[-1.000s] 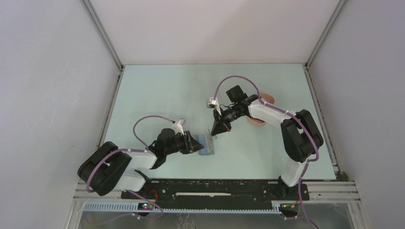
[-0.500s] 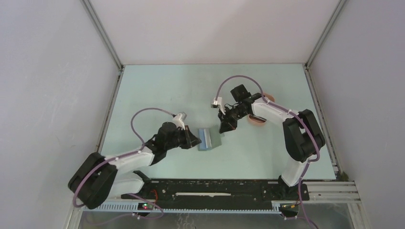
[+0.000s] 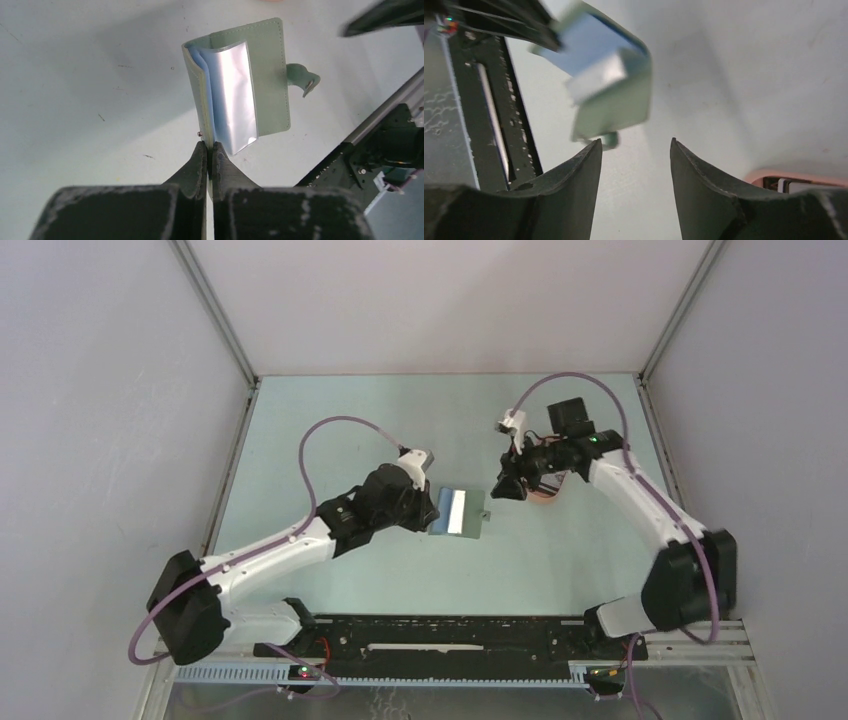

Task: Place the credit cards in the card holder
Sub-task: Open the card holder at the center of the board.

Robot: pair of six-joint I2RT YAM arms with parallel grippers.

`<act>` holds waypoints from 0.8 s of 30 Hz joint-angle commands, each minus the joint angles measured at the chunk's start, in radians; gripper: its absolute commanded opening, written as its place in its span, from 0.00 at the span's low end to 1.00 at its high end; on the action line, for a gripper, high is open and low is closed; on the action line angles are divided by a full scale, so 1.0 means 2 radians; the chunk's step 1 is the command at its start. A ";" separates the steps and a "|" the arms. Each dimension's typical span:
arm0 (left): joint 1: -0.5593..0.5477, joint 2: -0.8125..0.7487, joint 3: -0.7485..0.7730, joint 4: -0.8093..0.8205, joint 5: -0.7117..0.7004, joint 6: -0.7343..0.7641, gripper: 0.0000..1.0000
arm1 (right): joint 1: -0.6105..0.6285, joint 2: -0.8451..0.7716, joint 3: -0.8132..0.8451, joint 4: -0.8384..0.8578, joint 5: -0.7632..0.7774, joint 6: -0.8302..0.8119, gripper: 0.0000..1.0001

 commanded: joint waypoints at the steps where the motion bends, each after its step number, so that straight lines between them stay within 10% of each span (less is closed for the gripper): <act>1: -0.017 0.030 0.060 -0.054 -0.054 0.038 0.00 | 0.003 -0.084 -0.028 0.030 -0.106 0.030 0.61; 12: -0.041 0.055 0.087 -0.040 -0.073 0.010 0.00 | 0.070 -0.010 -0.042 0.160 -0.010 0.250 0.13; 24: -0.043 0.046 0.064 -0.009 -0.066 -0.017 0.00 | 0.119 0.063 -0.042 0.188 0.089 0.300 0.10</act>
